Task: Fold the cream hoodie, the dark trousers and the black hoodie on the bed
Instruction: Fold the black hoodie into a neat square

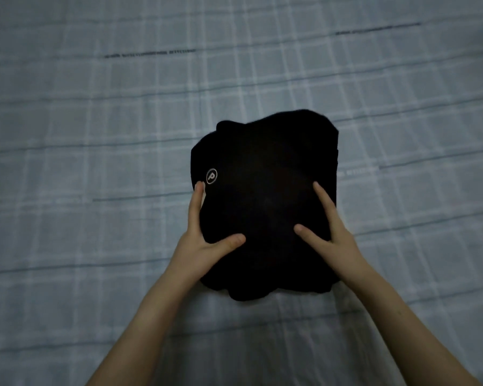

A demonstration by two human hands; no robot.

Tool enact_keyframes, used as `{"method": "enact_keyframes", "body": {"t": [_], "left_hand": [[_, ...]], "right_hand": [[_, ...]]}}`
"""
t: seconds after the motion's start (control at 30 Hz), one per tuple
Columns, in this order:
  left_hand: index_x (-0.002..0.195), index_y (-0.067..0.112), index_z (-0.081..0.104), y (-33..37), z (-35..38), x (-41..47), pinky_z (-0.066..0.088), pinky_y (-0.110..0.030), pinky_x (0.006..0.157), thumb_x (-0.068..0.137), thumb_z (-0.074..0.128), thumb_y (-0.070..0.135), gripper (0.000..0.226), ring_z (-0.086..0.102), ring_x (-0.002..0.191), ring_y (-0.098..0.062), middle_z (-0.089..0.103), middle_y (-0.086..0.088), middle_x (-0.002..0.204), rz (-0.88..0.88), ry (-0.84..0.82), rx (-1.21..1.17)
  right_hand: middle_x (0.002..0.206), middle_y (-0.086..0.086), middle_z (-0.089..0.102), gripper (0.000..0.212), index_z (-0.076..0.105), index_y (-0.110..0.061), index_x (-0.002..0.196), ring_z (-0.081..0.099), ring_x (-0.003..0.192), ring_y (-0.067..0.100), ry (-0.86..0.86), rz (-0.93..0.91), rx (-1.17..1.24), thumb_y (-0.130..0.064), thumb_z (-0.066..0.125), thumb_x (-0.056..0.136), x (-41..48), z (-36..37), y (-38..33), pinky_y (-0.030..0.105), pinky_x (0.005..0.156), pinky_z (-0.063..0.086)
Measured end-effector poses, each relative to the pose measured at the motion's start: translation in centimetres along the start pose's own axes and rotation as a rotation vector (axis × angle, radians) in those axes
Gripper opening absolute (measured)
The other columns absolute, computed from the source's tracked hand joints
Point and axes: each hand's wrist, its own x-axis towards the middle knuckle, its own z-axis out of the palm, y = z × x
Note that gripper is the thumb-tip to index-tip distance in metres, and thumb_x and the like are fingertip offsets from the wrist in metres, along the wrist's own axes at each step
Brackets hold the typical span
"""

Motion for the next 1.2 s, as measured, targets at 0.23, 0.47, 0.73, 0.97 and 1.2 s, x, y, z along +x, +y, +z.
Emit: {"method": "enact_keyframes", "body": {"t": [0.23, 0.47, 0.73, 0.97, 1.2], "left_hand": [[0.146, 0.057, 0.023, 7.5, 0.5, -8.4, 0.039, -0.012, 0.099, 0.060, 0.088, 0.053, 0.108, 0.042, 0.130, 0.011, 0.033, 0.037, 0.148, -0.099, -0.043, -0.006], [0.153, 0.042, 0.023, 16.3, 1.5, -18.8, 0.036, -0.031, 0.114, 0.064, 0.080, 0.050, 0.106, 0.038, 0.139, -0.003, 0.030, 0.023, 0.155, -0.072, -0.067, -0.003], [0.139, 0.072, 0.011, 26.8, -1.3, -24.7, 0.042, -0.014, 0.093, 0.057, 0.071, 0.082, 0.102, 0.045, 0.120, 0.018, 0.026, 0.044, 0.147, 0.211, -0.220, 0.122], [0.136, 0.074, 0.016, 30.2, -2.0, -27.1, 0.044, -0.011, 0.089, 0.056, 0.066, 0.086, 0.096, 0.050, 0.121, 0.006, 0.033, 0.030, 0.152, 0.321, -0.443, 0.170], [0.134, 0.074, 0.024, 31.7, 2.6, -29.1, 0.046, 0.000, 0.073, 0.067, 0.074, 0.062, 0.085, 0.046, 0.111, 0.020, 0.035, 0.044, 0.137, 0.366, -0.600, 0.138]], "right_hand": [[0.142, -0.029, 0.047, 0.074, 0.042, -0.060, 0.138, 0.050, 0.125, -0.008, 0.014, 0.139, 0.249, -0.026, 0.079, 0.083, -10.0, -2.5, -4.7, 0.028, 0.104, 0.049], [0.132, -0.038, 0.051, 0.071, 0.048, -0.052, 0.139, 0.051, 0.120, -0.014, 0.145, 0.050, 0.244, -0.019, 0.078, 0.084, -21.7, -8.4, -12.8, 0.005, 0.085, 0.047], [0.133, -0.040, 0.051, 0.074, 0.047, -0.054, 0.138, 0.048, 0.122, -0.017, 0.381, -0.098, 0.237, -0.017, 0.078, 0.082, -31.8, -11.5, -22.3, 0.002, 0.088, 0.044], [0.131, -0.041, 0.051, 0.071, 0.050, -0.055, 0.135, 0.048, 0.121, -0.017, 0.601, -0.115, 0.266, -0.016, 0.078, 0.083, -39.6, -10.0, -25.8, 0.008, 0.094, 0.046], [0.133, -0.033, 0.055, 0.069, 0.052, -0.054, 0.134, 0.052, 0.123, -0.011, 0.756, -0.080, 0.330, -0.019, 0.080, 0.082, -45.2, -11.2, -24.0, 0.007, 0.093, 0.046]]}}
